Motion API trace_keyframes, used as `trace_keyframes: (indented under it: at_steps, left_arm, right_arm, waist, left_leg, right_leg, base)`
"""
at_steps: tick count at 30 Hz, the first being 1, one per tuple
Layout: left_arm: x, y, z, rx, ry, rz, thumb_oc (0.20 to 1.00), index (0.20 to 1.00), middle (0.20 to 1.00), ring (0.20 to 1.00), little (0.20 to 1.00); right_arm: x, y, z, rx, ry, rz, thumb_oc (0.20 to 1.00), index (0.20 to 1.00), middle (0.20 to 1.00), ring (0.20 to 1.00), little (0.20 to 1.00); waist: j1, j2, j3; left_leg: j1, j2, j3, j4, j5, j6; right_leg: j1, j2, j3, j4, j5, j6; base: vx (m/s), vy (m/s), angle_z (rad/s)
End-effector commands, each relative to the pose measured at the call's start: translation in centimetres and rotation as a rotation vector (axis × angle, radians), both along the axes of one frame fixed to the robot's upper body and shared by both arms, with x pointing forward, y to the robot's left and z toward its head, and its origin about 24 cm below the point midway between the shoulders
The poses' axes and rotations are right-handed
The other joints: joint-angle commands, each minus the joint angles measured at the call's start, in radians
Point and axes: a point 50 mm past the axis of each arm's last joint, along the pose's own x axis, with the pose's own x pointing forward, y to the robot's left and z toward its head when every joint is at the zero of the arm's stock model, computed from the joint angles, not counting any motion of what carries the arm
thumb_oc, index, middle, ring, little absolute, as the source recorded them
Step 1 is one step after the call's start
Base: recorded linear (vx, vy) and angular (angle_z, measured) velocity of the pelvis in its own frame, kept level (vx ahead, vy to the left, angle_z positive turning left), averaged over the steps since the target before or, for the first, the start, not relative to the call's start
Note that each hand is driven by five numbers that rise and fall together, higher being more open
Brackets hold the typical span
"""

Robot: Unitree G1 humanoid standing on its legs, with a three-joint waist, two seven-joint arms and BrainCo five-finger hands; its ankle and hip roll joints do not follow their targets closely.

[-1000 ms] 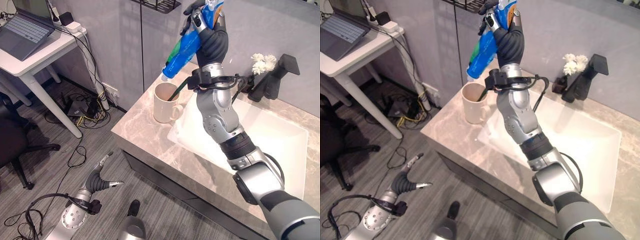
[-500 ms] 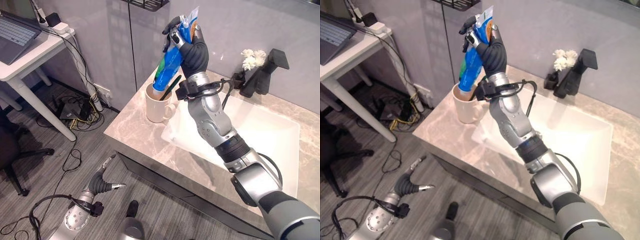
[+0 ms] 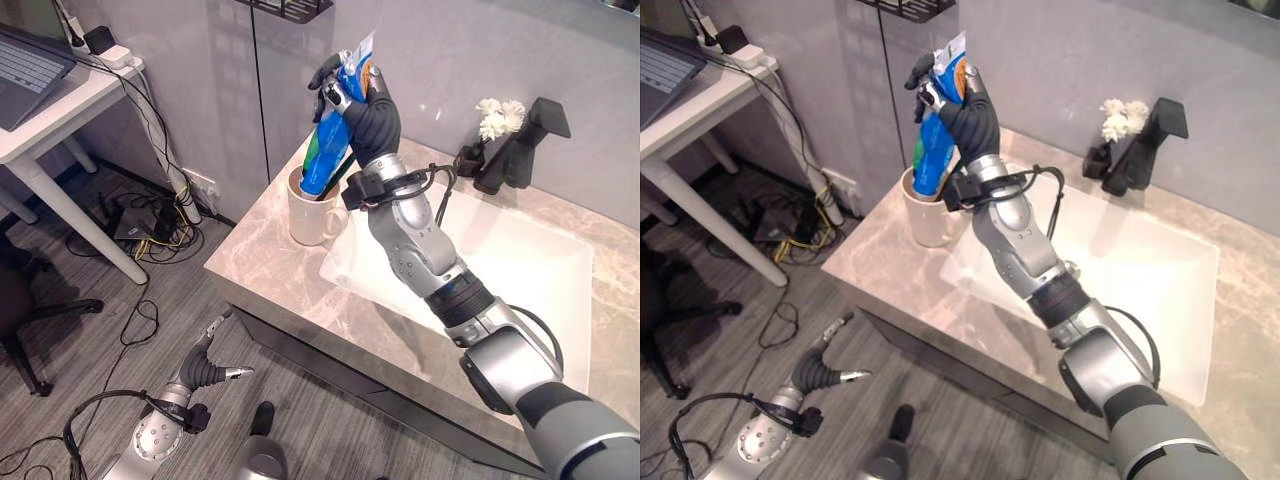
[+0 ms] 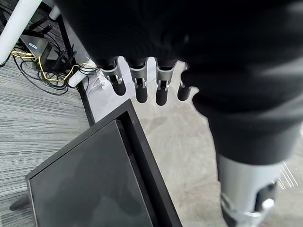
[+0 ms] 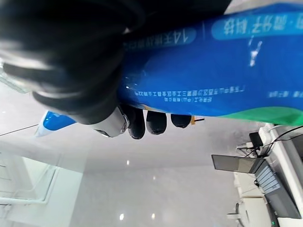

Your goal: Put brush and paste in cup on sink, flatten towel.

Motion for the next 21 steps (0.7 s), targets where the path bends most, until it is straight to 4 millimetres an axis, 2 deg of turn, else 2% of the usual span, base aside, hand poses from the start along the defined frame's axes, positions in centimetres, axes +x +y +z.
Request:
trace_keyframes:
  at_steps: [1, 6, 7, 8, 15, 21]
  left_arm:
    - [0.53, 0.16, 0.92, 0.046, -0.045, -0.046, 1.000, 1.000, 1.000, 1.000, 1.000]
    - [0.71, 0.12, 1.08, 0.054, -0.049, -0.060, 1.000, 1.000, 1.000, 1.000, 1.000]
    - [0.76, 0.14, 1.06, 0.058, -0.049, -0.062, 1.000, 1.000, 1.000, 1.000, 1.000]
    - [0.76, 0.17, 1.05, 0.061, -0.047, -0.063, 1.000, 1.000, 1.000, 1.000, 1.000]
    - [0.80, 0.02, 0.75, 0.056, -0.041, -0.059, 1.000, 1.000, 1.000, 1.000, 1.000]
    - [0.86, -0.46, 0.42, 0.054, -0.032, -0.068, 1.000, 1.000, 1.000, 1.000, 1.000]
  right_arm:
    - [-0.82, -0.11, 3.46, -0.016, -0.165, -0.005, 0.200, 0.200, 0.200, 0.200, 0.200]
    - [-0.63, -0.32, 3.17, -0.018, -0.158, -0.023, 0.200, 0.200, 0.200, 0.200, 0.200]
    - [-0.61, -0.19, 3.07, -0.021, -0.153, -0.013, 0.442, 0.442, 0.442, 0.442, 0.442]
    - [-0.67, -0.05, 3.06, -0.035, -0.157, -0.003, 1.000, 1.000, 1.000, 1.000, 1.000]
    - [-0.86, 0.09, 3.23, -0.041, -0.175, -0.001, 1.000, 1.000, 1.000, 1.000, 1.000]
    - [-1.18, 0.12, 3.30, -0.006, -0.179, -0.001, 1.000, 1.000, 1.000, 1.000, 1.000]
  waist:
    - [0.010, -0.019, 0.008]
    - [0.012, -0.025, 0.010]
    - [0.012, -0.026, 0.010]
    - [0.012, -0.028, 0.010]
    - [0.005, -0.028, 0.007]
    - [0.009, -0.011, -0.003]
  left_leg:
    - [0.006, -0.071, 0.028, 0.001, -0.039, 0.077]
    - [0.002, -0.071, 0.025, 0.001, -0.039, 0.078]
    - [0.003, -0.072, 0.026, 0.001, -0.039, 0.078]
    - [0.003, -0.071, 0.026, 0.001, -0.040, 0.078]
    - [0.010, -0.069, 0.032, 0.001, -0.043, 0.078]
    - [0.021, -0.068, 0.036, 0.001, -0.046, 0.078]
  right_leg:
    - [0.066, -0.025, 0.049, 0.043, 0.030, 0.041]
    - [0.063, -0.024, 0.051, 0.043, 0.030, 0.040]
    - [0.062, -0.023, 0.052, 0.044, 0.030, 0.040]
    - [0.062, -0.023, 0.053, 0.043, 0.030, 0.039]
    - [0.063, -0.024, 0.057, 0.043, 0.032, 0.040]
    - [0.072, -0.029, 0.060, 0.042, 0.031, 0.041]
  base:
    - [-0.01, 0.009, -0.03]
    - [0.00, 0.000, 0.00]
    - [0.00, 0.000, 0.00]
    - [0.00, 0.000, 0.00]
    - [-0.01, 0.006, -0.02]
    - [0.00, 0.002, -0.01]
